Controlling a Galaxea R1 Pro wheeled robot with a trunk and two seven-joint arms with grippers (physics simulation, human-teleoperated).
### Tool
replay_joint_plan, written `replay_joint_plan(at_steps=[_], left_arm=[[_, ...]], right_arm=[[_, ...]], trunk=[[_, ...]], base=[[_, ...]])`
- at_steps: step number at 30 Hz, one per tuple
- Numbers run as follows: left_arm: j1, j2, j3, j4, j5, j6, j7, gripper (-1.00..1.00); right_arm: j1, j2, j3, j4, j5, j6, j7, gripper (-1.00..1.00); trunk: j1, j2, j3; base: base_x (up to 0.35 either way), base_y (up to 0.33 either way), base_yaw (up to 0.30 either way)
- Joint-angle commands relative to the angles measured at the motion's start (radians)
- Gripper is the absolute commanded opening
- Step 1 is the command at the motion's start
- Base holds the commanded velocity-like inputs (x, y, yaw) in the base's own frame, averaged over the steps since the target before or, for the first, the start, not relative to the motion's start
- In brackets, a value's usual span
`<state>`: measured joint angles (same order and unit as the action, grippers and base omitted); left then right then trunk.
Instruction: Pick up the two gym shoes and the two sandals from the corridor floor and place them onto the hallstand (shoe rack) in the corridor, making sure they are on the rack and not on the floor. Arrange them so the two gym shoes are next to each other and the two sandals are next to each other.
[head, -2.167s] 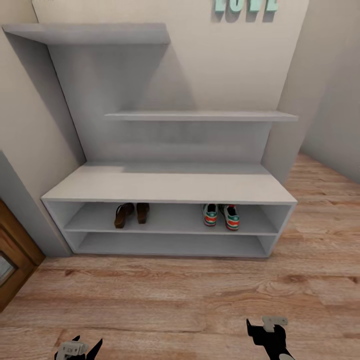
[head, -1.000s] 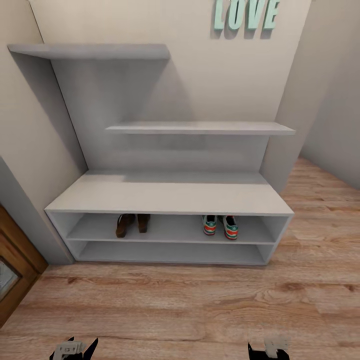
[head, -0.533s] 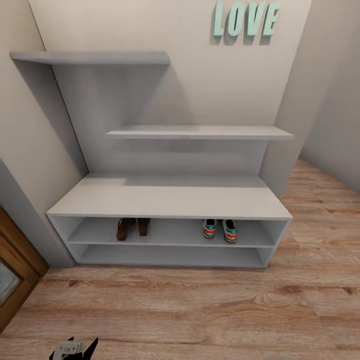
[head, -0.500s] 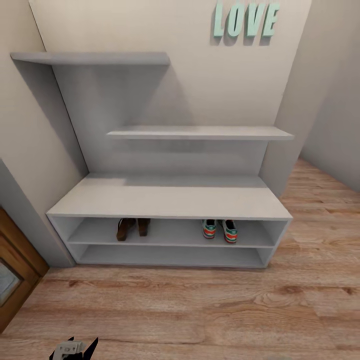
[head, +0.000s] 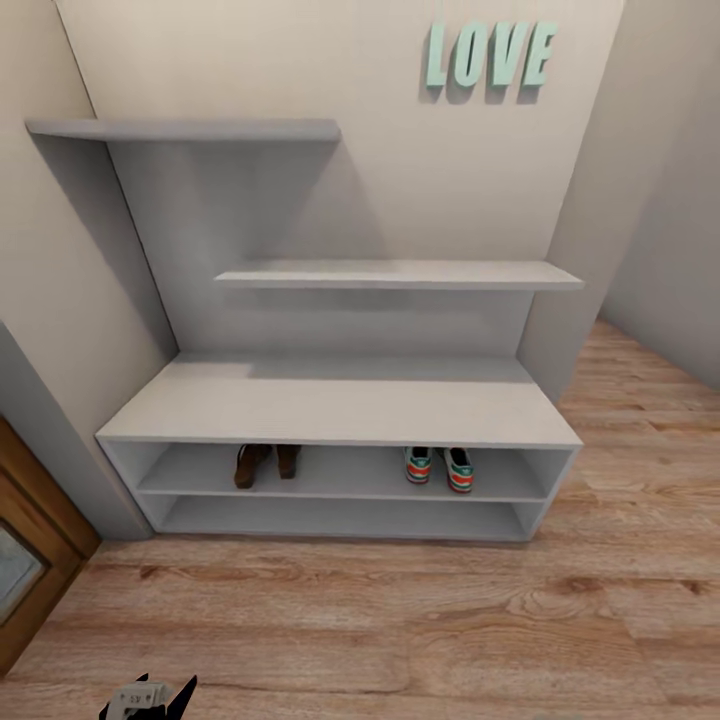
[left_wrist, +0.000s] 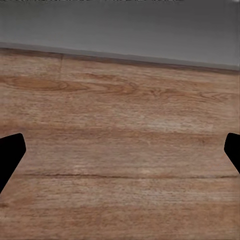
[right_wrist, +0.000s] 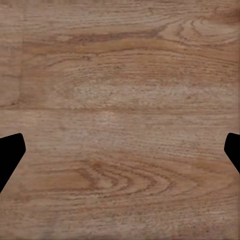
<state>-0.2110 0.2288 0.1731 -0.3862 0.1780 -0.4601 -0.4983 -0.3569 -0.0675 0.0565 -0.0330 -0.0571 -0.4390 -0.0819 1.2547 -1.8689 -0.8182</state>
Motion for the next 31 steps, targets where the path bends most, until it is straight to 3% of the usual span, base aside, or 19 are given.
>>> replay_joint_plan(at_steps=[1,14,31], left_arm=[[-0.001,0.000,0.003,0.001,0.008,0.001,-0.010,1.00],[-0.001,0.000,0.003,0.001,0.009,0.001,-0.009,1.00],[-0.001,0.000,0.003,0.001,0.009,0.001,-0.009,1.00]], right_arm=[[-0.001,0.000,0.006,0.001,-0.006,-0.003,-0.002,1.00],[-0.001,0.000,0.006,0.001,-0.006,-0.003,-0.002,1.00],[-0.001,0.000,0.006,0.001,-0.006,-0.003,-0.002,1.00]], trunk=[[-0.004,0.007,0.002],[-0.054,0.098,0.043],[-0.054,0.098,0.043]], base=[[0.000,0.000,0.000],[0.000,0.000,0.000],[0.000,0.000,0.000]])
